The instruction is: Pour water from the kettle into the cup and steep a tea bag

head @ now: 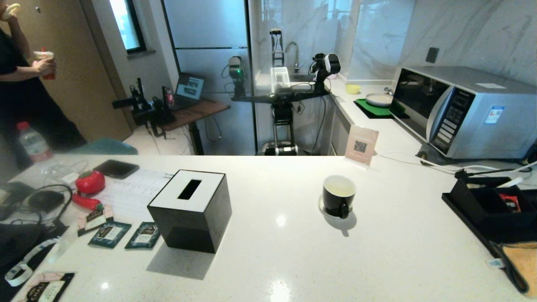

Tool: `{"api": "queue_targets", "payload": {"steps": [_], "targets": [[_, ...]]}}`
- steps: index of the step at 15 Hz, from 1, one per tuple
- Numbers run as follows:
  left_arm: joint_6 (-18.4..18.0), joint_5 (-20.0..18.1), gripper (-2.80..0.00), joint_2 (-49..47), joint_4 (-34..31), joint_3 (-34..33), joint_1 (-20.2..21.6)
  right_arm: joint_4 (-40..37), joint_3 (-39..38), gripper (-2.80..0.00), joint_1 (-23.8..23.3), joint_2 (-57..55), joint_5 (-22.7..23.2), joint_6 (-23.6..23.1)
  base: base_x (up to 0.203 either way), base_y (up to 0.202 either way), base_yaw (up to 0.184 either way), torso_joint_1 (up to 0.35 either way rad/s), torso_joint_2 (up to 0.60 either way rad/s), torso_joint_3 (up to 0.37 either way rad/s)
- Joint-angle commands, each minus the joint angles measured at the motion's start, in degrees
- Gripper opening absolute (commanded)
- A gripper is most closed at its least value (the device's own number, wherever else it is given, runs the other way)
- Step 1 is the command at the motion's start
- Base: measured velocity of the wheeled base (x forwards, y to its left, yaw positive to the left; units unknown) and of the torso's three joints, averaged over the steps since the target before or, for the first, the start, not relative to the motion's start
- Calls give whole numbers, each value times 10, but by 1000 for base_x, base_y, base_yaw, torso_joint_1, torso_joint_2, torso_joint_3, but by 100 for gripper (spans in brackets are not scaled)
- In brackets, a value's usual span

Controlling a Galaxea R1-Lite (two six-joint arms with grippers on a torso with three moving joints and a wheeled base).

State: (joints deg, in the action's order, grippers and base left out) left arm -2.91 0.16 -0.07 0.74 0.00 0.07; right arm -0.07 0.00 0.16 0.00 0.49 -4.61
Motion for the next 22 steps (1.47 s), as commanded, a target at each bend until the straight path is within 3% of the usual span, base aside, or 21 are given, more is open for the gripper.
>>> {"api": "queue_targets", "payload": {"steps": [1,22], "targets": [[0,0,-280,0,0,0,0,0,0,-280,0,0,0,0,0,0,0,0,0,0],[1,0,-280,0,0,0,0,-1,0,-280,0,0,0,4,0,0,0,0,0,0]]}}
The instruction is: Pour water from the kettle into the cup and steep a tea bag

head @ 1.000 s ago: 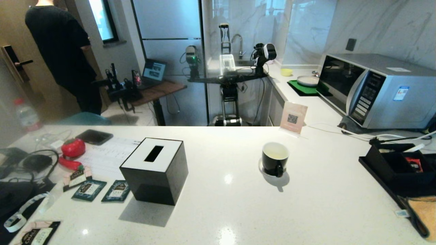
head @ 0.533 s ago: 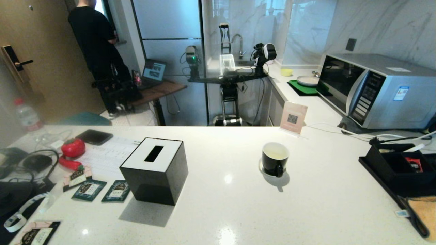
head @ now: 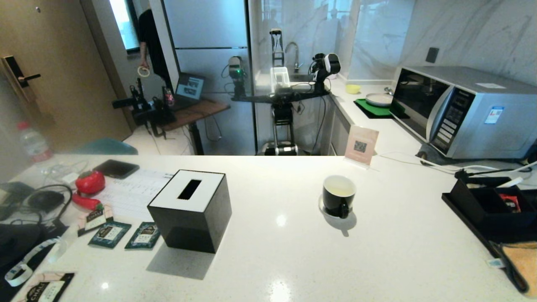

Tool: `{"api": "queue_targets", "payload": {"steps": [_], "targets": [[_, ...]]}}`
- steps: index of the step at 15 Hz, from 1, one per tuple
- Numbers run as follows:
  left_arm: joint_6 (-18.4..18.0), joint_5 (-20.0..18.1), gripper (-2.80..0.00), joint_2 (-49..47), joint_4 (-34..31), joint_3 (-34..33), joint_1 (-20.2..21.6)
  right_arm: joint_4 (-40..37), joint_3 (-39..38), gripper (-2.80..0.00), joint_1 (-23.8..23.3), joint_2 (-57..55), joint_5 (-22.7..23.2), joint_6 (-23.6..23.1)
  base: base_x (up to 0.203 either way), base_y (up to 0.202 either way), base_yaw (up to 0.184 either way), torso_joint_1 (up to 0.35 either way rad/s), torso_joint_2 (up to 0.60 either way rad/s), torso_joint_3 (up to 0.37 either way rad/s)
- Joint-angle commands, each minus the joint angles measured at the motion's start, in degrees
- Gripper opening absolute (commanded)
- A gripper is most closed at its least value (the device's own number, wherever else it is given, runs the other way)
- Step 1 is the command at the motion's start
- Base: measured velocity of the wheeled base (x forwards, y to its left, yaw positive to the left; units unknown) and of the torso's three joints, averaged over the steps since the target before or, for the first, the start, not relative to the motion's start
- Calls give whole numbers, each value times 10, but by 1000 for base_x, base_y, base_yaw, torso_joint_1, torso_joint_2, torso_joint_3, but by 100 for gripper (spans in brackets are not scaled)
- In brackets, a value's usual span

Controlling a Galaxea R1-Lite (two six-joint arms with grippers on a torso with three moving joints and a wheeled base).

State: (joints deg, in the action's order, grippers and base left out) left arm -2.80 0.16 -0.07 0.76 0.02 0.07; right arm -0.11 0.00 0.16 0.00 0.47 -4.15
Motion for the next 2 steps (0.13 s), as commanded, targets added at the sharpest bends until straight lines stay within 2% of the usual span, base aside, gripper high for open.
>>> {"api": "queue_targets", "payload": {"steps": [1,2], "targets": [[0,0,-280,0,0,0,0,-1,0,-280,0,0,1,2,0,0,0,0,0,0],[0,1,-280,0,0,0,0,-1,0,-280,0,0,1,2,0,0,0,0,0,0]]}}
